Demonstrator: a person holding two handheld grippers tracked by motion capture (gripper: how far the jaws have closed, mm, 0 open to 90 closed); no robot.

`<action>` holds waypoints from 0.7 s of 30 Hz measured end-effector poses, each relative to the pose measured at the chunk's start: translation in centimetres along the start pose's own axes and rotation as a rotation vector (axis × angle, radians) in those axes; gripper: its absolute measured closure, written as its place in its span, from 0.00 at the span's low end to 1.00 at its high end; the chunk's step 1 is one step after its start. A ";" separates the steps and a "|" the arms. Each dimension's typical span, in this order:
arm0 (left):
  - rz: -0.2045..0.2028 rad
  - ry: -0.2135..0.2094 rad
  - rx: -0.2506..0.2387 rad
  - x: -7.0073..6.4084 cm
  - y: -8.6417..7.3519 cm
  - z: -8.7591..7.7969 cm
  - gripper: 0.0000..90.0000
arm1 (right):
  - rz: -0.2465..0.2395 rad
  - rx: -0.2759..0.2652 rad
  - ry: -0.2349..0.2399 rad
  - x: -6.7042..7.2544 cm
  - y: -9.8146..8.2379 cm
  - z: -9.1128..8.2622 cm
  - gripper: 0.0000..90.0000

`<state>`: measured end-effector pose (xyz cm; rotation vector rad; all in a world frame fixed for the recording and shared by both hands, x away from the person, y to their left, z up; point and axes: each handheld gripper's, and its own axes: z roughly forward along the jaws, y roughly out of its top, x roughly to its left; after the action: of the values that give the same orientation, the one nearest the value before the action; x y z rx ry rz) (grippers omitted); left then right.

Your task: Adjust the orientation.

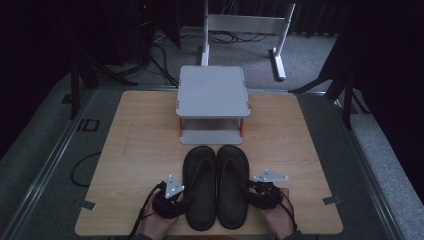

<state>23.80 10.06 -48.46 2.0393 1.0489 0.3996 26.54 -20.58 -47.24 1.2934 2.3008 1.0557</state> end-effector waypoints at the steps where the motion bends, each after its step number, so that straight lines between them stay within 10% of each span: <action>1: -0.001 0.000 -0.007 0.0 0.2 0.1 0.53 | 0.004 -0.001 0.002 -0.1 0.1 0.0 0.58; 21: -0.013 -0.009 -0.085 0.6 1.2 -0.2 0.49 | -0.019 -0.051 -0.024 0.9 1.3 -0.6 0.59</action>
<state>24.68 10.21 -47.44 1.9563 1.0225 0.4207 26.47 -19.66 -45.77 1.2552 2.2494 1.0795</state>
